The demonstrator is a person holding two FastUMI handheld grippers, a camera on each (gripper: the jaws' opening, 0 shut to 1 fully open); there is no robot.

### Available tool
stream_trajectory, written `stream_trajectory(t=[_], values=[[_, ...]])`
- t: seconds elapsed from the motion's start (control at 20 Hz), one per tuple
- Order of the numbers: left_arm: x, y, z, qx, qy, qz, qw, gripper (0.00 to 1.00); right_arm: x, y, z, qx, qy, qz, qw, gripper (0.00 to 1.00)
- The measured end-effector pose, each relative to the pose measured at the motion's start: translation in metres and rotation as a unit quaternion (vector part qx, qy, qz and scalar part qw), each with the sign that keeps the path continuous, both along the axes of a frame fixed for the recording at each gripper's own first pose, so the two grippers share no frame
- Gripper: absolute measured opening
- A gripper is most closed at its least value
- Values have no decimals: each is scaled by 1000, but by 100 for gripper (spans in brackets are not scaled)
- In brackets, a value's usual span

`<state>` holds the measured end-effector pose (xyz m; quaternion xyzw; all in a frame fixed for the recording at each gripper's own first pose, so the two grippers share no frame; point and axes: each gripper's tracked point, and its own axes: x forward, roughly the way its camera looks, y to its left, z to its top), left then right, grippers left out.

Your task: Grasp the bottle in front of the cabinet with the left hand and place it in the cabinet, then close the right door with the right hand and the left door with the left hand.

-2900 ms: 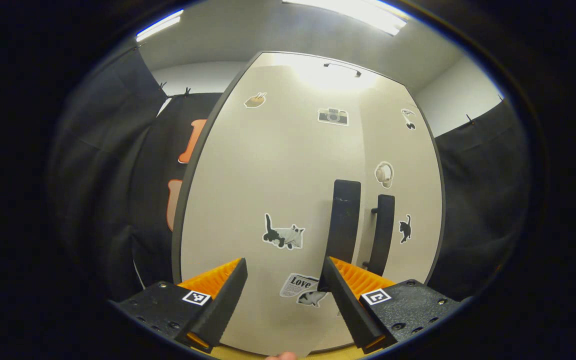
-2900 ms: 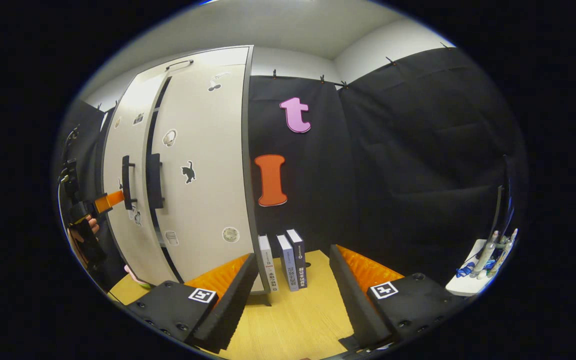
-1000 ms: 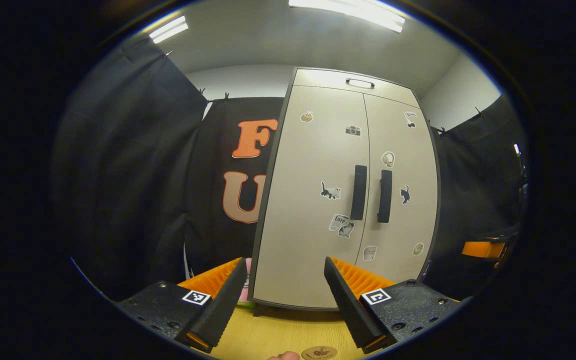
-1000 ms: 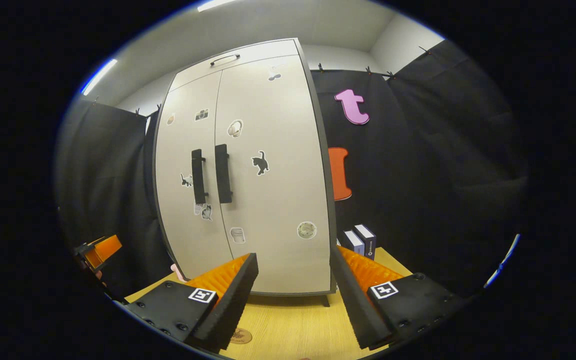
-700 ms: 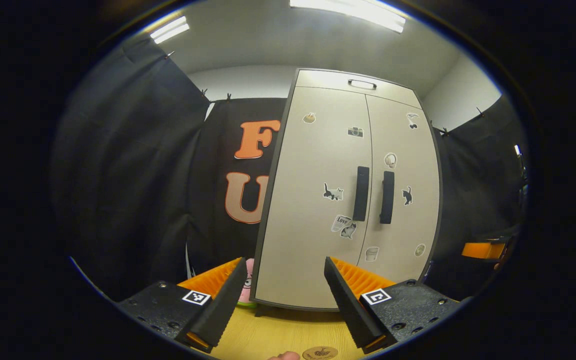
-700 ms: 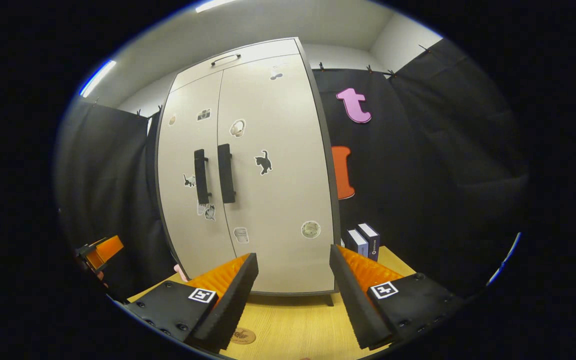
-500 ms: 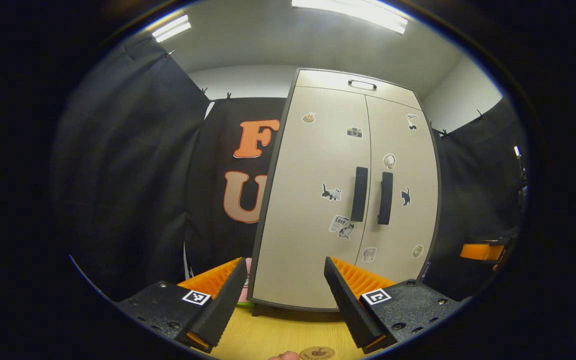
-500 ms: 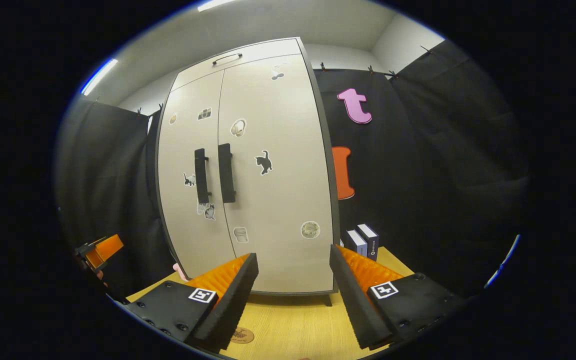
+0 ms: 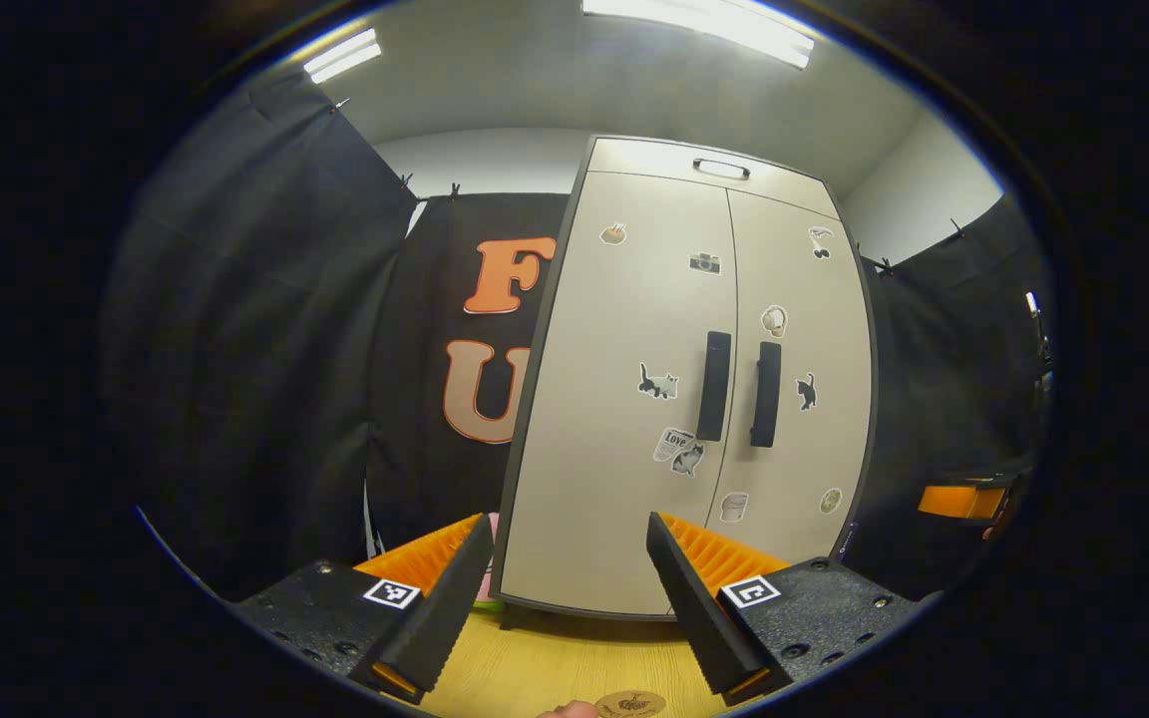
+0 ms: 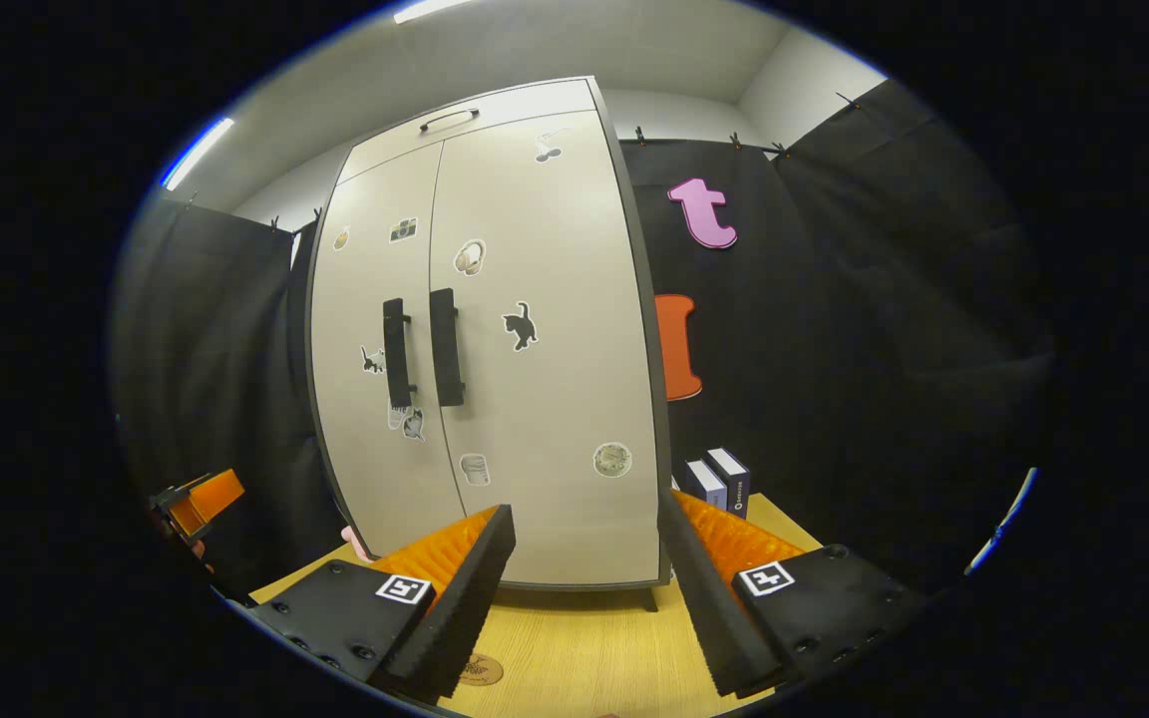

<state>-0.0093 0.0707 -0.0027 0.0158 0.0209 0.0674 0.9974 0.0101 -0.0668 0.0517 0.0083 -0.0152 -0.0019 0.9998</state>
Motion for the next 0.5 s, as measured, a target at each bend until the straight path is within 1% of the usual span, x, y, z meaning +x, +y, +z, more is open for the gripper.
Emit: stream_trajectory(t=[0.25,0.5], values=[[-2,-1,-4,-10,8,1,1000,94,1,1,-2,0,2,2,1000,96],[-2,-2,-6,-10,10,1,1000,94,2,1,-2,-1,4,1,1000,96]])
